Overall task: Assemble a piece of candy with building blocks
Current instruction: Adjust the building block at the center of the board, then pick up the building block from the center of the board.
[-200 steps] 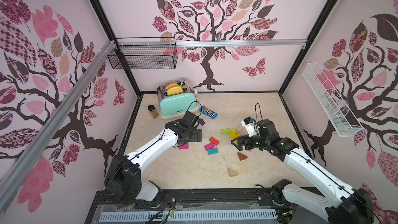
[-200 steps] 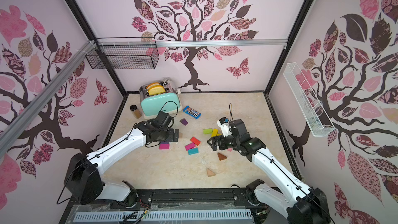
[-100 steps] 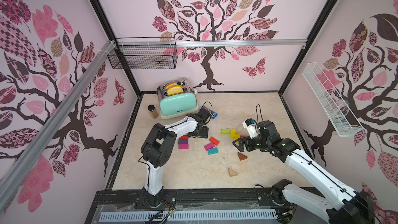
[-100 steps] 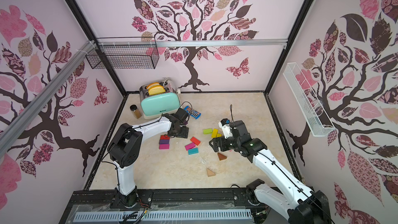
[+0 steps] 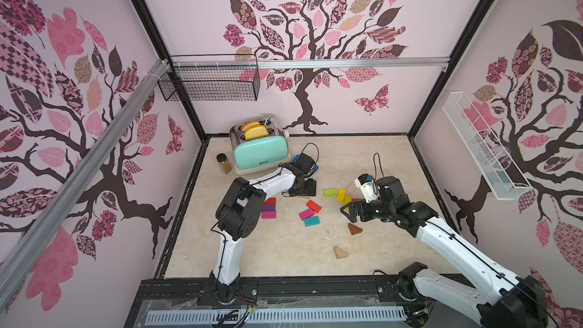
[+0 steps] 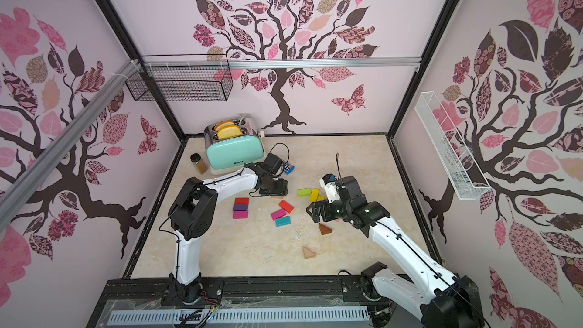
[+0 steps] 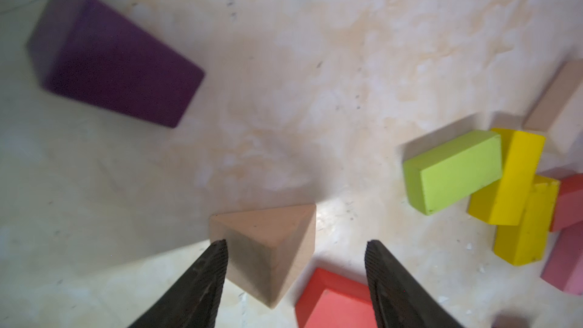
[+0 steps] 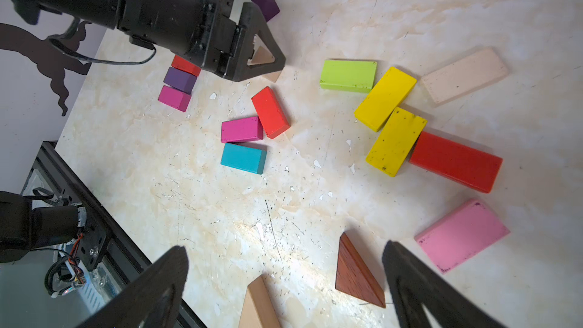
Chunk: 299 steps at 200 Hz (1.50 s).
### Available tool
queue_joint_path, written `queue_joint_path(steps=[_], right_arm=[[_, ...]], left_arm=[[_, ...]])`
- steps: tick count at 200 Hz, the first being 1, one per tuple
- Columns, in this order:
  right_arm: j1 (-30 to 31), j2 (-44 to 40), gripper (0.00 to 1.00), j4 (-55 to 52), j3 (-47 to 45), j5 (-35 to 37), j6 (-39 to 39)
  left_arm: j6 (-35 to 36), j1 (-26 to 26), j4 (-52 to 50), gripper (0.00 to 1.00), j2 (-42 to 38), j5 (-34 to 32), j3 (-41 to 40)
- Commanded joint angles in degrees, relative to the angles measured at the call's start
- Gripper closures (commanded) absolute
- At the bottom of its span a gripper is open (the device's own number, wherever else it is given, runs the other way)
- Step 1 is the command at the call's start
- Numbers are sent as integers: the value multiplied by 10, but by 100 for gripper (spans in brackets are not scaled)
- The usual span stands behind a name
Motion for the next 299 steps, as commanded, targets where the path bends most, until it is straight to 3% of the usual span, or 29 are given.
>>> queue_joint_path(steps=[1, 29, 60, 109, 204, 229, 261, 299], right_arm=[[2, -13, 1, -6, 21, 11, -8], [2, -20, 1, -13, 22, 15, -9], [2, -28, 1, -20, 12, 12, 1], [2, -56, 1, -27, -17, 4, 28], [2, -56, 1, -30, -8, 12, 24], [2, -54, 1, -26, -8, 13, 22], [2, -46, 1, -22, -6, 8, 20], [2, -45, 1, -20, -1, 8, 17]], left_arm=[[1, -1, 0, 27, 6, 17, 26], [55, -9, -40, 19, -25, -30, 16], [102, -35, -46, 14, -58, -16, -48], [113, -84, -45, 14, -41, -13, -41], [146, -90, -85, 19, 23, -84, -2], [147, -92, -79, 26, 26, -84, -12], [127, -89, -76, 54, 23, -107, -17], [78, -35, -63, 60, -8, -120, -63]])
